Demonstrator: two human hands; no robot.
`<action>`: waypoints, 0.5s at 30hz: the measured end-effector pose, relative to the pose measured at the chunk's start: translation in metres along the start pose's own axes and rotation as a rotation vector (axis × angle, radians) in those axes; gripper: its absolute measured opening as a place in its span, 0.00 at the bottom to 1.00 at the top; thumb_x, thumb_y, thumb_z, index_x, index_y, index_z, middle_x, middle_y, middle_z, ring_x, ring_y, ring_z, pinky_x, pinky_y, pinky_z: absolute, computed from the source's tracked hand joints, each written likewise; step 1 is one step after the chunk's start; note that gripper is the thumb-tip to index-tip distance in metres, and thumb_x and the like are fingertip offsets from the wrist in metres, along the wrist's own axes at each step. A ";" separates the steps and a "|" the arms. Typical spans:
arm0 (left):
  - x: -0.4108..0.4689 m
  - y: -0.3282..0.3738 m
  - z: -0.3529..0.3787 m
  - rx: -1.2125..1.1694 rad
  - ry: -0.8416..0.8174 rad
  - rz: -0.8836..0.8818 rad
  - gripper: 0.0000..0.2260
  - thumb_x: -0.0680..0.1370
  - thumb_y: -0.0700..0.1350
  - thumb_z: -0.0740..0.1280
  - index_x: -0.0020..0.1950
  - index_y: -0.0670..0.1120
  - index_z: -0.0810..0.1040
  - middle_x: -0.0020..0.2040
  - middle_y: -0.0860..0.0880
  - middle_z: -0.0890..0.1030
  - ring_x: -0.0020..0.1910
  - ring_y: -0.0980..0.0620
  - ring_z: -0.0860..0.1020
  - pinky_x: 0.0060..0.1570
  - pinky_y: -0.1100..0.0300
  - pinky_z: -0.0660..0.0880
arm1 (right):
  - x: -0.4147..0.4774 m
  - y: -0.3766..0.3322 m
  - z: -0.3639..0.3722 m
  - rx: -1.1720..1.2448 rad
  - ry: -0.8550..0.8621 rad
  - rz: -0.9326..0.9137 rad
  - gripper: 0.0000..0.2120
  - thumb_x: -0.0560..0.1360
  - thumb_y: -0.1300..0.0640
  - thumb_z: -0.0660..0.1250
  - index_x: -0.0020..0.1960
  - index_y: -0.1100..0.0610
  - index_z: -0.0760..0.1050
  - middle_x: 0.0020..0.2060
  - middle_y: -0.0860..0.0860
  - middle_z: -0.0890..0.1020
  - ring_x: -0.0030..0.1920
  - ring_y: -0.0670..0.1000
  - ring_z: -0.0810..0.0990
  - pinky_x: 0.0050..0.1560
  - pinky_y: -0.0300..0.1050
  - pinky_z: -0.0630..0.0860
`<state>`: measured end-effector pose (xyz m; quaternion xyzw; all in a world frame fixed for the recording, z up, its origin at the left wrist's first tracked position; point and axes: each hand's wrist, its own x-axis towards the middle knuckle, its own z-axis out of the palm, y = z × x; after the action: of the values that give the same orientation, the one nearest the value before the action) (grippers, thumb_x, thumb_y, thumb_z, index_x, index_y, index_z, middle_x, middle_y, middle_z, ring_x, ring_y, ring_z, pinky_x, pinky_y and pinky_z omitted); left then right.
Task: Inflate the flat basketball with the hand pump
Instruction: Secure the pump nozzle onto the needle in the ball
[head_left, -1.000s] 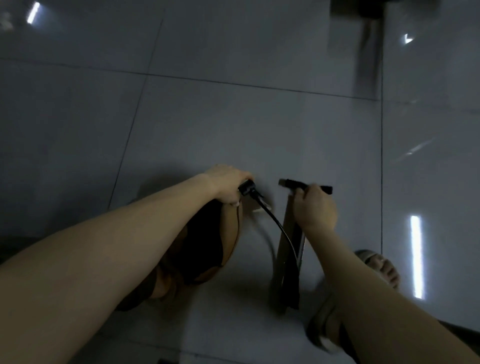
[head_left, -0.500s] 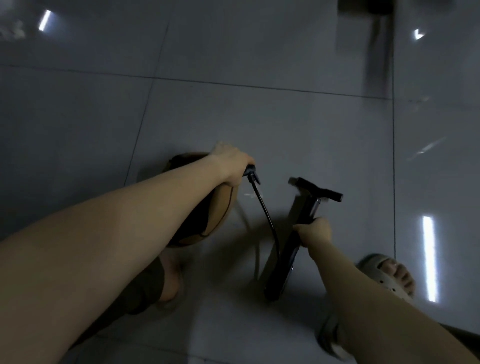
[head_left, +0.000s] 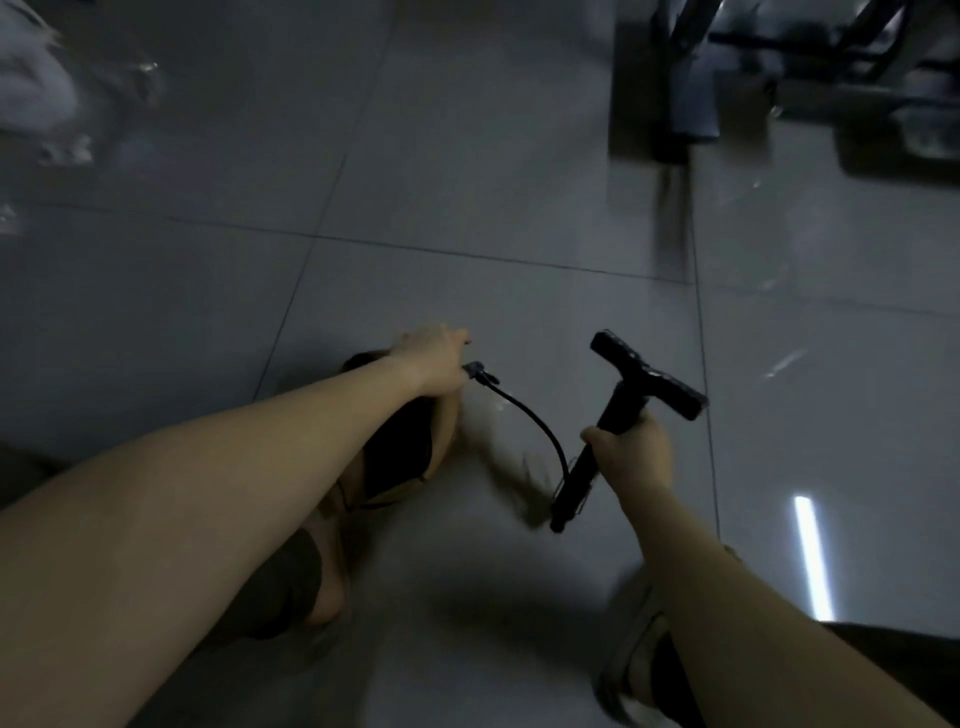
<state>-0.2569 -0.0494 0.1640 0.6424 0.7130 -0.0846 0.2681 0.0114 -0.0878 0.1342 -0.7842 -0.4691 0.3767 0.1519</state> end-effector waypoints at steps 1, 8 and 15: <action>-0.006 0.010 -0.010 -0.175 -0.021 -0.014 0.21 0.77 0.46 0.67 0.70 0.49 0.73 0.66 0.43 0.76 0.61 0.42 0.76 0.58 0.54 0.74 | -0.010 -0.005 -0.003 -0.010 -0.008 -0.029 0.19 0.69 0.54 0.75 0.57 0.55 0.75 0.45 0.53 0.82 0.41 0.54 0.81 0.42 0.51 0.81; -0.079 0.083 -0.038 -0.285 -0.229 0.409 0.33 0.72 0.44 0.75 0.74 0.53 0.66 0.60 0.49 0.72 0.55 0.50 0.76 0.56 0.53 0.77 | -0.080 -0.003 -0.008 -0.175 -0.144 -0.006 0.14 0.76 0.43 0.68 0.53 0.53 0.74 0.37 0.49 0.79 0.35 0.50 0.78 0.35 0.45 0.74; -0.111 0.068 -0.031 0.571 0.003 0.681 0.10 0.78 0.54 0.65 0.57 0.52 0.75 0.53 0.50 0.76 0.49 0.47 0.77 0.44 0.51 0.75 | -0.076 0.016 -0.010 -0.390 -0.466 -0.236 0.11 0.75 0.57 0.70 0.57 0.57 0.75 0.50 0.52 0.81 0.52 0.55 0.80 0.52 0.50 0.77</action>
<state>-0.1966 -0.1205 0.2597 0.8890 0.4092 -0.1839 0.0914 0.0074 -0.1593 0.1657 -0.6312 -0.6424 0.4290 -0.0700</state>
